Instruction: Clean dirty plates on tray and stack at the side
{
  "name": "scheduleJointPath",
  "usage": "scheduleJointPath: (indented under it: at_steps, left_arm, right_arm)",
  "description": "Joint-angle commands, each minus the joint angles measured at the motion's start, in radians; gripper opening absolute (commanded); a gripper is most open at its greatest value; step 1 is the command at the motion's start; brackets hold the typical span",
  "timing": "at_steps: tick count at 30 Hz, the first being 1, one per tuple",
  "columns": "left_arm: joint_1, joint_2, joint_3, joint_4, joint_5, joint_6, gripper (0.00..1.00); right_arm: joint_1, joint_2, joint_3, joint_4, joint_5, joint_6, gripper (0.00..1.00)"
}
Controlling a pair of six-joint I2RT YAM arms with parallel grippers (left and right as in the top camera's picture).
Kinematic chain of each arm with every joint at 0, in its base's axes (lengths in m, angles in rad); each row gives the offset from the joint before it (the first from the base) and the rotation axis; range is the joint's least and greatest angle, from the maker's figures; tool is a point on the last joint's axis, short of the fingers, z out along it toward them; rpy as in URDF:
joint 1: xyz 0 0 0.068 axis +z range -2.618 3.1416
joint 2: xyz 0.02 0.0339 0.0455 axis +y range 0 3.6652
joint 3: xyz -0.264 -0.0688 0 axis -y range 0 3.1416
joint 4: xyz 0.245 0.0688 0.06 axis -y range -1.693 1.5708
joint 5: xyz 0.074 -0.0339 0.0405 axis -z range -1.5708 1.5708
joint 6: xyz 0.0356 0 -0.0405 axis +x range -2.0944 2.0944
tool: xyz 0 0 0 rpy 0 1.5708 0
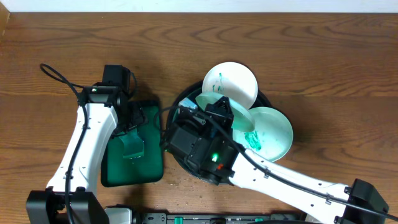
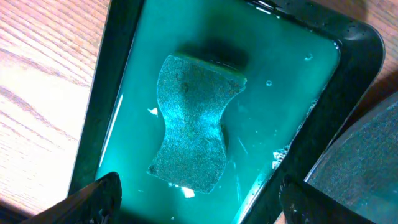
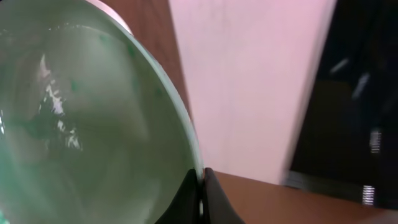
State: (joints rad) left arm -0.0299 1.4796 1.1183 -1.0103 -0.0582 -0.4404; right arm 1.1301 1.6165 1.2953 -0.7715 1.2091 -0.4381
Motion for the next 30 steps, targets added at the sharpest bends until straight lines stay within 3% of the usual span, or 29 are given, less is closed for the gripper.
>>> scheduleJointPath:
  at_steps: [1,11,15,26,30]
  left_arm:
    - [0.000,-0.009,-0.002,-0.001,-0.002,0.005,0.81]
    - [0.000,-0.009,-0.002,-0.002,-0.002,0.006,0.82]
    - [0.000,-0.009,-0.002,0.003,-0.002,0.005,0.81]
    - [0.000,-0.009,-0.002,-0.002,-0.002,0.006,0.81]
    - [0.000,-0.009,-0.002,0.002,-0.002,0.005,0.82]
  right_arm:
    - [0.031,-0.021,0.020,0.005,0.112,-0.050,0.01]
    - [0.092,-0.021,0.020,0.003,0.087,-0.042,0.01]
    - [0.061,-0.020,0.020,0.005,-0.080,-0.002,0.01]
    - [0.085,-0.017,0.021,-0.053,-0.039,0.082,0.01]
    - [0.042,-0.015,0.020,-0.041,-0.105,0.087,0.01]
